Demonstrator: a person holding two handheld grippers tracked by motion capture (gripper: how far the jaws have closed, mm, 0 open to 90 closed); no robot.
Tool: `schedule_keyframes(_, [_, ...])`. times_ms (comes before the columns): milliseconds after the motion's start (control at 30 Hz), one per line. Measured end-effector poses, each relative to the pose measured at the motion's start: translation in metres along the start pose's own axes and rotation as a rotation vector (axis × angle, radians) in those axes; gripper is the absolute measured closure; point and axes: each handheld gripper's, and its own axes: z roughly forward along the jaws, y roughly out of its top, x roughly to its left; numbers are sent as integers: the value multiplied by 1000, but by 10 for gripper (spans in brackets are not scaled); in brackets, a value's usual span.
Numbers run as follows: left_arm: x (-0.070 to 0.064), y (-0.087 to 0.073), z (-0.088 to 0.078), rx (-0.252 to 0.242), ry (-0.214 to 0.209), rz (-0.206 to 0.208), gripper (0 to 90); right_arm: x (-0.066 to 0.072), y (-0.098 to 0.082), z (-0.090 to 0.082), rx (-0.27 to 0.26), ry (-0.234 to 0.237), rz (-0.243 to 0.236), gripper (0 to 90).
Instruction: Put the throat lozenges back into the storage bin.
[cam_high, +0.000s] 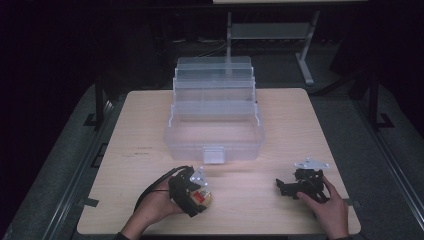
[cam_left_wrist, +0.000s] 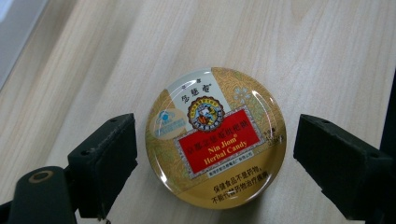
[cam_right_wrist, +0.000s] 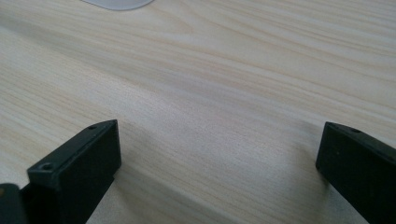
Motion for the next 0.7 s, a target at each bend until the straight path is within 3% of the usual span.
schedule_keyframes(233, [-1,7,5,48,7,37,127,0,0,0,0,0,1,0])
schedule_keyframes(700, [-3,14,17,123,8,62,135,0,0,0,0,0,0,0])
